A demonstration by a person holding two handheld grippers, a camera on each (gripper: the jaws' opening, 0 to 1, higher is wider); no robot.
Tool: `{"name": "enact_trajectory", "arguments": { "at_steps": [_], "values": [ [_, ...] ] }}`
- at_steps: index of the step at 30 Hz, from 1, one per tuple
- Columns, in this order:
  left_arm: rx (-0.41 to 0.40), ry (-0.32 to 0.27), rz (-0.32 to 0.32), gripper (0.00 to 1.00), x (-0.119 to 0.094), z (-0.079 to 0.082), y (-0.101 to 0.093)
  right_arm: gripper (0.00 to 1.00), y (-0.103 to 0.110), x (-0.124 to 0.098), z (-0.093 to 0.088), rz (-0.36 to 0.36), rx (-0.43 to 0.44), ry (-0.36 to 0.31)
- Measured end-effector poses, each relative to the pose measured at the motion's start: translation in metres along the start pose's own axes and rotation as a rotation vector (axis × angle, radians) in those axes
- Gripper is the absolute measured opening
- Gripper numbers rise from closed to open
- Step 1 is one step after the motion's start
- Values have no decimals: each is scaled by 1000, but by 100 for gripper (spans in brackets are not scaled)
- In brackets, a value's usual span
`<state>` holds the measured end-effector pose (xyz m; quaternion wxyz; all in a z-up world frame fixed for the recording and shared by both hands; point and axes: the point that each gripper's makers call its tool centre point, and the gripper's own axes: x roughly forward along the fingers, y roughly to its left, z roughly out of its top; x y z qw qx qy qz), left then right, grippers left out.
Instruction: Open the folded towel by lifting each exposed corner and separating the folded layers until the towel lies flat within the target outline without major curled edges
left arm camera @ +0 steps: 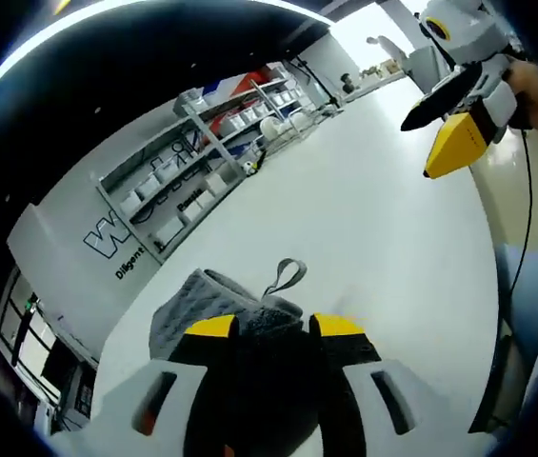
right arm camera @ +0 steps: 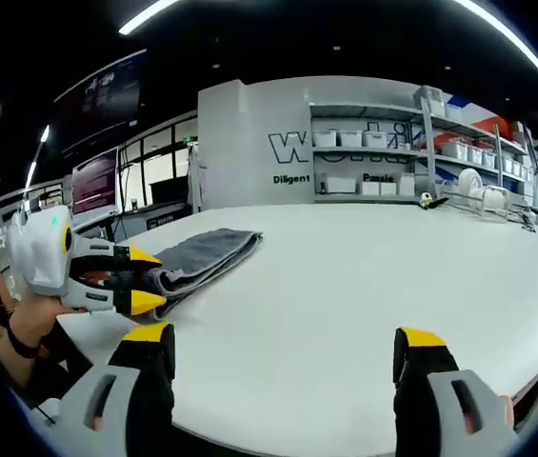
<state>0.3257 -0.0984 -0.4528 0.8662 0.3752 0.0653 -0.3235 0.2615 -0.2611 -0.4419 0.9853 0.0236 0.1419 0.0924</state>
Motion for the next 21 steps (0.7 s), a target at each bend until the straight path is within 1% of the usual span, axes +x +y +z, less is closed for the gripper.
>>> {"name": "enact_trajectory", "arguments": {
  "at_steps": [2,4,5,7,9,10,11,12,13,14,16,18,21],
  "values": [
    [34,14,-3,22,3,0,-5,97,0,0,-1,1,2,3],
    [73,19,-1,12,4,1,-7,97,0,0,-1,4,6,0],
    [78,17,6,8,3,2,-6,96,0,0,-2,5,6,0],
    [75,12,23,6,1,4,1,96,1,-1,-2,8,8,-3],
    [3,-9,17,5,0,7,7,96,0,-1,-2,8,10,-3],
    [-33,-23,20,5,-1,9,13,96,0,-1,-2,7,11,-3],
    [-70,-42,36,5,-4,12,22,96,-1,-1,-2,6,13,-4],
    [-84,-55,47,4,-6,14,26,96,-1,-1,-2,6,13,-4],
    [-126,-84,65,4,-10,17,35,95,-1,-1,-2,6,15,-6],
    [-149,-97,76,4,-13,19,40,94,0,-1,-2,7,16,-9],
    [-211,-130,111,4,-19,20,58,93,0,-2,0,7,17,-16],
    [-267,-160,163,4,-27,18,80,93,0,-2,0,7,17,-17],
    [-340,-181,254,4,-41,7,113,93,0,-2,1,5,15,-17]
  ]
}}
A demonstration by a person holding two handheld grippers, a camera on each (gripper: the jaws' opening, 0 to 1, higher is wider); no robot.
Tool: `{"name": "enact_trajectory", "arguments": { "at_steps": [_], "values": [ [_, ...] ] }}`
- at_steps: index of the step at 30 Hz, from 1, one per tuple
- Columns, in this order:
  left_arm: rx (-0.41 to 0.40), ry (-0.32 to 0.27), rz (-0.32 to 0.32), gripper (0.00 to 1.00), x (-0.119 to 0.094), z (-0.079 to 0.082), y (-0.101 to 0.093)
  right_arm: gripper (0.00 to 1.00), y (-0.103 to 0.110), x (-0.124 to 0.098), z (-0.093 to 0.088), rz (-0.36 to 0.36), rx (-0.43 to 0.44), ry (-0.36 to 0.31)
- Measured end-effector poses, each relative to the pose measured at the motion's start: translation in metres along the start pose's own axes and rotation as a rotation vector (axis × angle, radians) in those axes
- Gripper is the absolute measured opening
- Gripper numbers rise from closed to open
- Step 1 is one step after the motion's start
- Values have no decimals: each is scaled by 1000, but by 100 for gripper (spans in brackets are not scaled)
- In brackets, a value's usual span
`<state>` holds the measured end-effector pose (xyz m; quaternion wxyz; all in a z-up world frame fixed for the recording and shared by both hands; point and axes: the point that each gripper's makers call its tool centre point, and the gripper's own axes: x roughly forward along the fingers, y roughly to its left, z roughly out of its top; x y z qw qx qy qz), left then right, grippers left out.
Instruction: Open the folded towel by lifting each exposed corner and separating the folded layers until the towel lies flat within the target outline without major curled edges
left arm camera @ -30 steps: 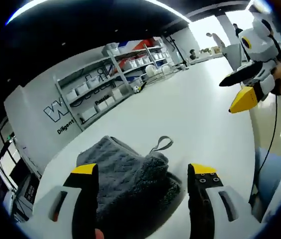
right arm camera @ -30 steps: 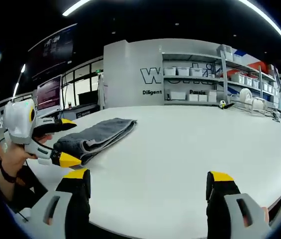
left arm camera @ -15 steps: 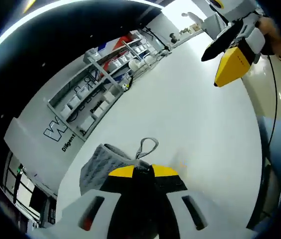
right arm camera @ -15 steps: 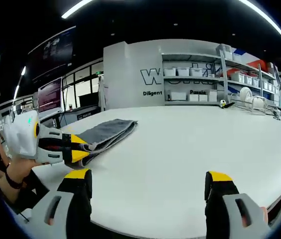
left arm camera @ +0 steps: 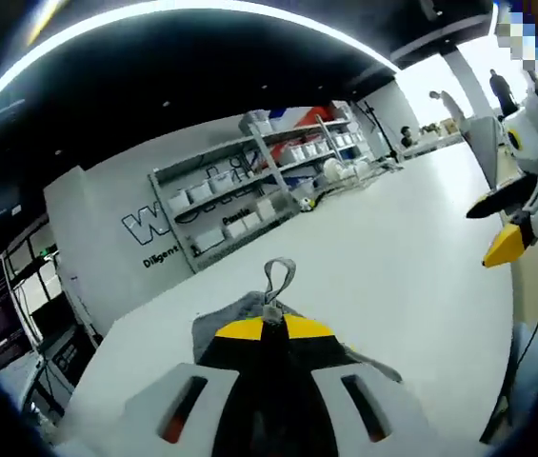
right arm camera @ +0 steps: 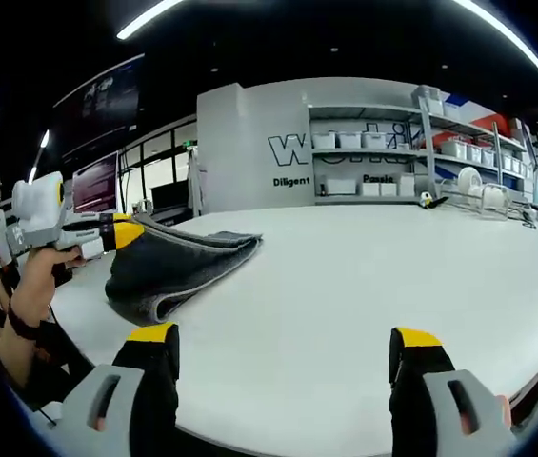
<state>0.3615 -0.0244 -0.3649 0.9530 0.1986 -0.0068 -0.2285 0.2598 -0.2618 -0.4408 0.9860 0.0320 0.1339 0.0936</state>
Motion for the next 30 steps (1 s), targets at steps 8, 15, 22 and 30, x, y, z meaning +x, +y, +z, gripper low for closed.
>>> {"name": "enact_trajectory", "arguments": {
  "at_steps": [8,15,22,30],
  "values": [
    [-136,2,213,4,-25,-25,88,93,4,3,-3,7,-2,13],
    [-198,36,358,5,-53,-56,144,93,10,7,-4,22,-9,22],
    [-191,142,453,5,-77,-101,171,93,14,11,-8,26,-11,39],
    [-144,273,516,5,-95,-144,176,93,20,16,-10,40,-17,50]
  ]
}}
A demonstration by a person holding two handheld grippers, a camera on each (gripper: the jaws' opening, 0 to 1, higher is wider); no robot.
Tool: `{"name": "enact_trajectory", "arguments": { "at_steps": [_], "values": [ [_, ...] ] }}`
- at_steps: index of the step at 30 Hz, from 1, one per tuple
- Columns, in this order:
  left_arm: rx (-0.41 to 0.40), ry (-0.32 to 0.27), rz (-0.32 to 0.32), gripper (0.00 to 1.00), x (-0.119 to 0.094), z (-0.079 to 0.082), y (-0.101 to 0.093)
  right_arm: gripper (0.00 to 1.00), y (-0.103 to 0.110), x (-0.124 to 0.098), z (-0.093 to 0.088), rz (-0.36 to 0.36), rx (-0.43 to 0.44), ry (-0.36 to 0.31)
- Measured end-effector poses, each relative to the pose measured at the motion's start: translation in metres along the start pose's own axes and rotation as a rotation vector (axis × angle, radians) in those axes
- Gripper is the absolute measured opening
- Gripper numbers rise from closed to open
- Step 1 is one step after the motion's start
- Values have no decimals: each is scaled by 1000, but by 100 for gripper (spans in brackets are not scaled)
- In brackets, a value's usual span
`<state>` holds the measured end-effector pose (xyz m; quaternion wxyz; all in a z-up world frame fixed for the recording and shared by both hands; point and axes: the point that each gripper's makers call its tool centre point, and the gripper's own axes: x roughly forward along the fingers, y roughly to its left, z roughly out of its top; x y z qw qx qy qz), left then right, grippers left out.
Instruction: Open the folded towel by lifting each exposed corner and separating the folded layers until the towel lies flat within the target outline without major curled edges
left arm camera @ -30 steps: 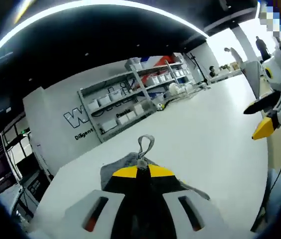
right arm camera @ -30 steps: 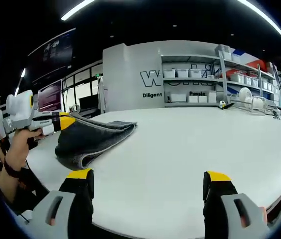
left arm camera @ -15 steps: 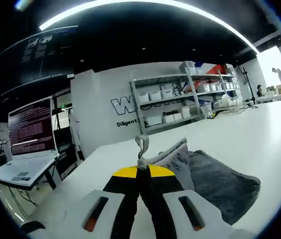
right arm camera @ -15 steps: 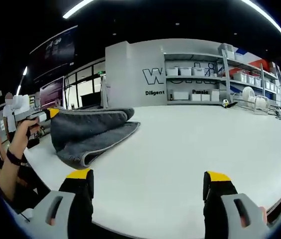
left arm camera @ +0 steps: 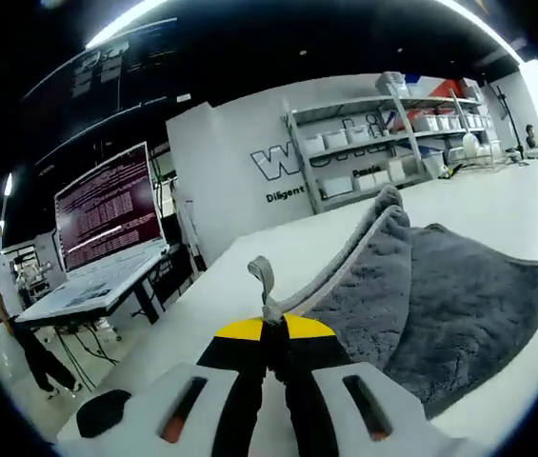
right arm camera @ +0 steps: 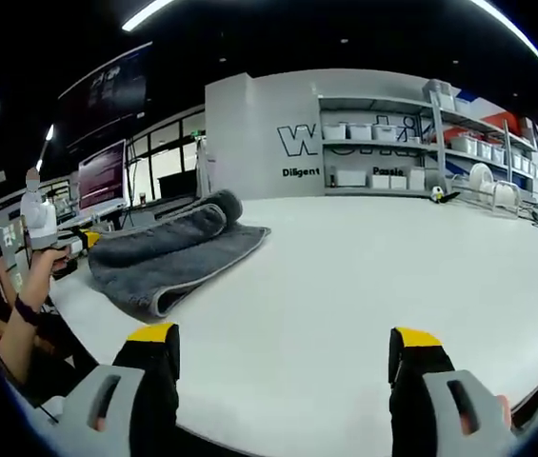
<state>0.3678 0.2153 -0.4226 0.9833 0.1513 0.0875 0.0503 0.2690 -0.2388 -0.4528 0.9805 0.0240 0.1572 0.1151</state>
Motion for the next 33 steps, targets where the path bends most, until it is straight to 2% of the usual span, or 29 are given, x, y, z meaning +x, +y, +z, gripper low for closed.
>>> {"name": "enact_trajectory", "arguments": {
  "at_steps": [13,20,23,25,29,31,33],
  "values": [
    [18,128,22,5,-11,-52,9,92,-3,2,-4,-6,6,10],
    [12,137,5,9,-19,-60,7,92,0,4,-6,1,3,18],
    [1,124,2,20,-25,-57,10,92,2,6,-6,8,0,22],
    [-58,100,-6,31,-29,-52,11,92,5,7,-7,15,-4,26],
    [-140,57,-51,42,-42,-39,13,92,17,12,-6,53,-6,28],
    [-154,46,-129,53,-46,-33,3,90,30,17,-6,90,-17,31],
    [-185,61,-254,65,-50,-31,-17,88,46,22,-7,135,-37,40]
  ]
}}
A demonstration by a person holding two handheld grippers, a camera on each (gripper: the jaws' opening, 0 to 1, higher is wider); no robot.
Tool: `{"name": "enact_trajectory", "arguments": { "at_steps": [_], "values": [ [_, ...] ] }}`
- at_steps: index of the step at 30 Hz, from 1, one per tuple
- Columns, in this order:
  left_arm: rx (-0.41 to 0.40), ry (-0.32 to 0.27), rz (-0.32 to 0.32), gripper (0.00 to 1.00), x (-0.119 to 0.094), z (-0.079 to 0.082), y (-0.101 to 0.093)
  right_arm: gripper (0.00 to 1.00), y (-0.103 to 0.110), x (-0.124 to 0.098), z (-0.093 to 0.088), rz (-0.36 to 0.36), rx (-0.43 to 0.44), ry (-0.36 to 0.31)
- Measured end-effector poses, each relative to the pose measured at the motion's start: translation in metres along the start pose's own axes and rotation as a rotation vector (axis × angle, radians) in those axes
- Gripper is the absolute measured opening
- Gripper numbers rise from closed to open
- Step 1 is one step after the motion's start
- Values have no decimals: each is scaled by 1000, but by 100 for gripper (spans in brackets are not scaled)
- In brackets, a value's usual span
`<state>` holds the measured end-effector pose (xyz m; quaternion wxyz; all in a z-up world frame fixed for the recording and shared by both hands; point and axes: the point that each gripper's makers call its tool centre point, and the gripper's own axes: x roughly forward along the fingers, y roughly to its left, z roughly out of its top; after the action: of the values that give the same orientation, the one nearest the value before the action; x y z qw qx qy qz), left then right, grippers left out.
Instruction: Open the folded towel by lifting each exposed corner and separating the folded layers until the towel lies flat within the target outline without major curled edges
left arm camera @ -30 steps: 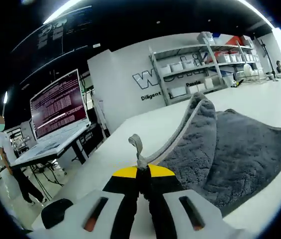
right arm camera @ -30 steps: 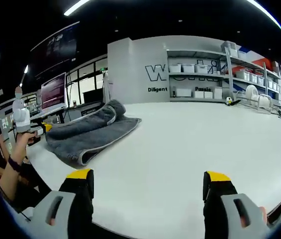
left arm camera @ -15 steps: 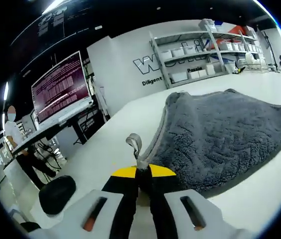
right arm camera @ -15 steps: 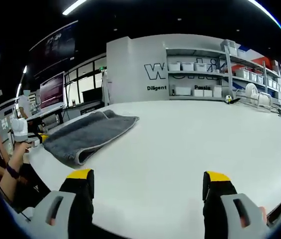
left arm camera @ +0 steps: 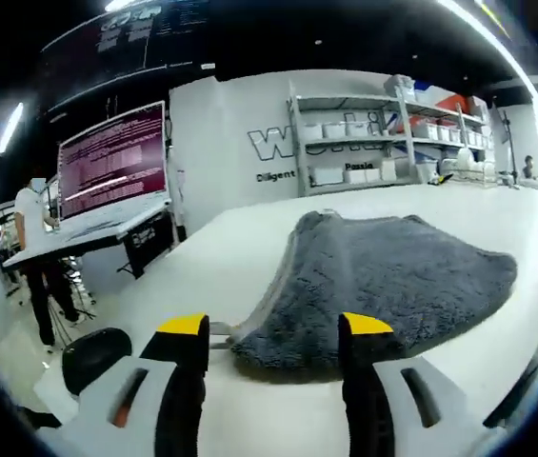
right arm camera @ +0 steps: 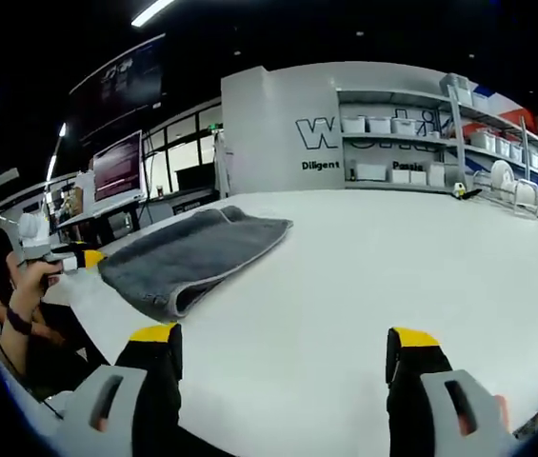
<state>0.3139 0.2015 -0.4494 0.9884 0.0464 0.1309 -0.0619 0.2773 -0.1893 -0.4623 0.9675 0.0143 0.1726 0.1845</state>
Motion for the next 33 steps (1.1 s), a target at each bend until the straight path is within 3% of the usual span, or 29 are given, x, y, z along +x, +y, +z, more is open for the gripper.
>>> {"name": "enact_trajectory", "arguments": {
  "at_steps": [1,4,9,17,25,33],
  "values": [
    [-8,-5,-69,69,-1,1,-13,86,11,5,0,37,-17,7],
    [-32,-22,-148,74,-7,4,-30,82,36,16,-1,113,-49,17],
    [-16,-22,-175,87,-15,5,-38,78,71,30,-4,208,-91,40],
    [-20,47,-162,100,-21,-8,-27,72,107,48,-6,292,-153,64],
    [-31,98,-172,99,-22,-26,-24,51,128,60,-11,364,-215,88],
    [-40,73,-173,99,-22,-22,-20,8,114,56,-9,347,-263,77]
  ]
}}
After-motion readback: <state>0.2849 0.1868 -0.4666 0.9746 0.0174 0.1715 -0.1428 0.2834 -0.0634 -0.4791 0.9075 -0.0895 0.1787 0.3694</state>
